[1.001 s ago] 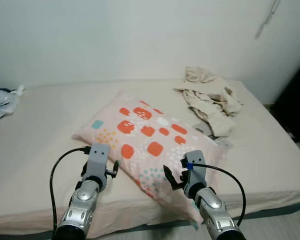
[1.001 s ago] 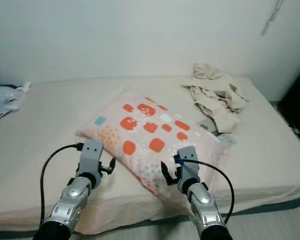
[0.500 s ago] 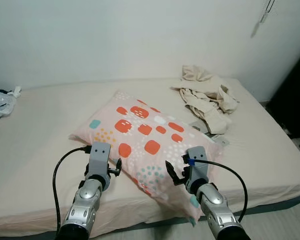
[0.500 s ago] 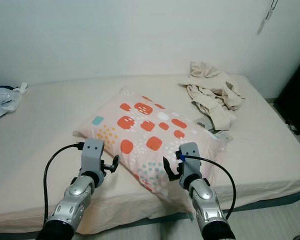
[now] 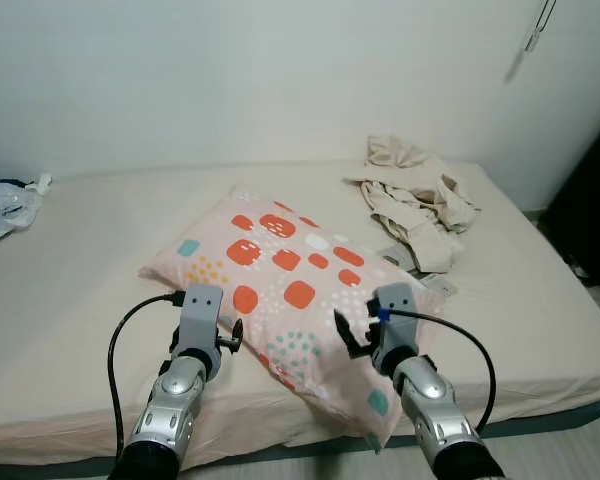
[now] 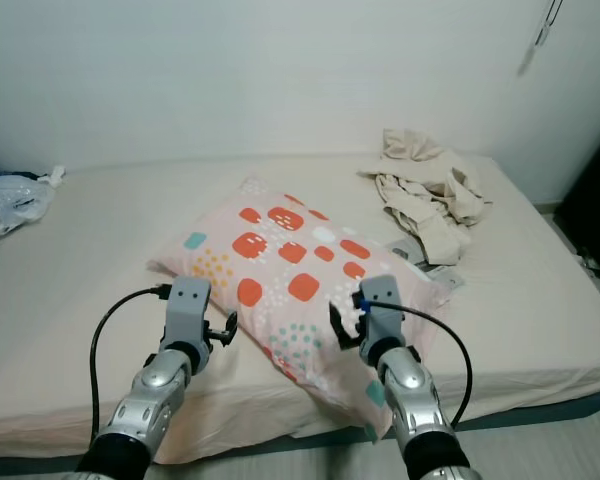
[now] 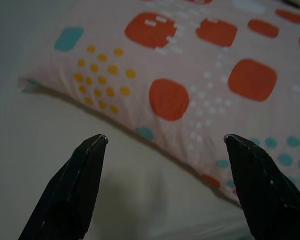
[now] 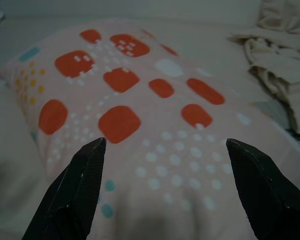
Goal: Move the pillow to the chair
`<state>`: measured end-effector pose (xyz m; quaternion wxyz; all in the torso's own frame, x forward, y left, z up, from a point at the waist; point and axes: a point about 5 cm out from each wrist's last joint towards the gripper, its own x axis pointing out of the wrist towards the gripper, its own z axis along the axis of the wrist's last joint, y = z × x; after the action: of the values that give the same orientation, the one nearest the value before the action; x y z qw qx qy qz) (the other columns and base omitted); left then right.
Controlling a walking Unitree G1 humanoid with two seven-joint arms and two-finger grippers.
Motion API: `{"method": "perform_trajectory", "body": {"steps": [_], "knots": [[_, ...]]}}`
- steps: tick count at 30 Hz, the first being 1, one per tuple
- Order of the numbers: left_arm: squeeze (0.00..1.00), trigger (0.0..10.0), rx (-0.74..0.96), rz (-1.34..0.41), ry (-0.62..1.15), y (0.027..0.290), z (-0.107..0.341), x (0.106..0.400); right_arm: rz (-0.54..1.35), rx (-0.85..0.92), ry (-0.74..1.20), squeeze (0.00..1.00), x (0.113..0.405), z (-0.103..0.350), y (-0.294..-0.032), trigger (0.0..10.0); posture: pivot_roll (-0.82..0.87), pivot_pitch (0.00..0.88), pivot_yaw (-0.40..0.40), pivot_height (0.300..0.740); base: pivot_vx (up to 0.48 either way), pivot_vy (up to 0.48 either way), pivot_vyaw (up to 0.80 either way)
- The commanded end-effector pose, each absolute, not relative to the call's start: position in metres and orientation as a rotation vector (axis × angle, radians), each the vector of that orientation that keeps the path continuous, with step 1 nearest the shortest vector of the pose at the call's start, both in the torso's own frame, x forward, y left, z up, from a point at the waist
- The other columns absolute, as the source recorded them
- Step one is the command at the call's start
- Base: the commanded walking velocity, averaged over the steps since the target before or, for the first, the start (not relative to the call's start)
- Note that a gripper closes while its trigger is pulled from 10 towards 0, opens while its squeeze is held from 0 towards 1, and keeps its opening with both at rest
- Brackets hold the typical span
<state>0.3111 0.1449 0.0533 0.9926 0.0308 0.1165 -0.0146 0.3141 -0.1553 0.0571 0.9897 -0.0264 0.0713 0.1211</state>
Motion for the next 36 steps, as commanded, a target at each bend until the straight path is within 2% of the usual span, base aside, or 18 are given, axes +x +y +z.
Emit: {"method": "perform_trajectory", "body": {"steps": [1, 9, 18, 30, 36], "knots": [[0.00, 10.0, 0.056, -0.012, 0.245, 0.1472, 0.0492, 0.3097, 0.238, -0.030, 0.142, 0.00, 0.3138, 0.0568, -0.1543, 10.0, -0.08, 0.091, 0.031, 0.735, 0.000, 0.000, 0.00], [0.00, 10.0, 0.045, -0.033, 0.238, 0.1429, 0.0540, 0.3168, 0.225, -0.047, 0.130, 0.00, 0.3167, 0.0616, -0.1575, 10.0, -0.08, 0.098, 0.034, 0.686, 0.000, 0.000, 0.00], [0.00, 10.0, 0.044, -0.025, 0.242, 0.1434, 0.0540, 0.3187, 0.230, -0.052, 0.146, 0.00, 0.3165, 0.0593, -0.1584, 10.0, -0.08, 0.102, 0.038, 0.677, 0.000, 0.000, 0.00], [0.00, 10.0, 0.043, -0.026, 0.243, 0.1436, 0.0533, 0.3185, 0.227, -0.064, 0.147, 0.00, 0.3161, 0.0592, -0.1616, 10.0, -0.07, 0.105, 0.042, 0.637, 0.000, 0.000, 0.00], [0.00, 10.0, 0.051, -0.022, 0.241, 0.1482, 0.0535, 0.3179, 0.249, -0.059, 0.154, 0.00, 0.3142, 0.0573, -0.1543, 10.0, -0.06, 0.103, 0.040, 0.617, 0.000, 0.000, 0.00]]}}
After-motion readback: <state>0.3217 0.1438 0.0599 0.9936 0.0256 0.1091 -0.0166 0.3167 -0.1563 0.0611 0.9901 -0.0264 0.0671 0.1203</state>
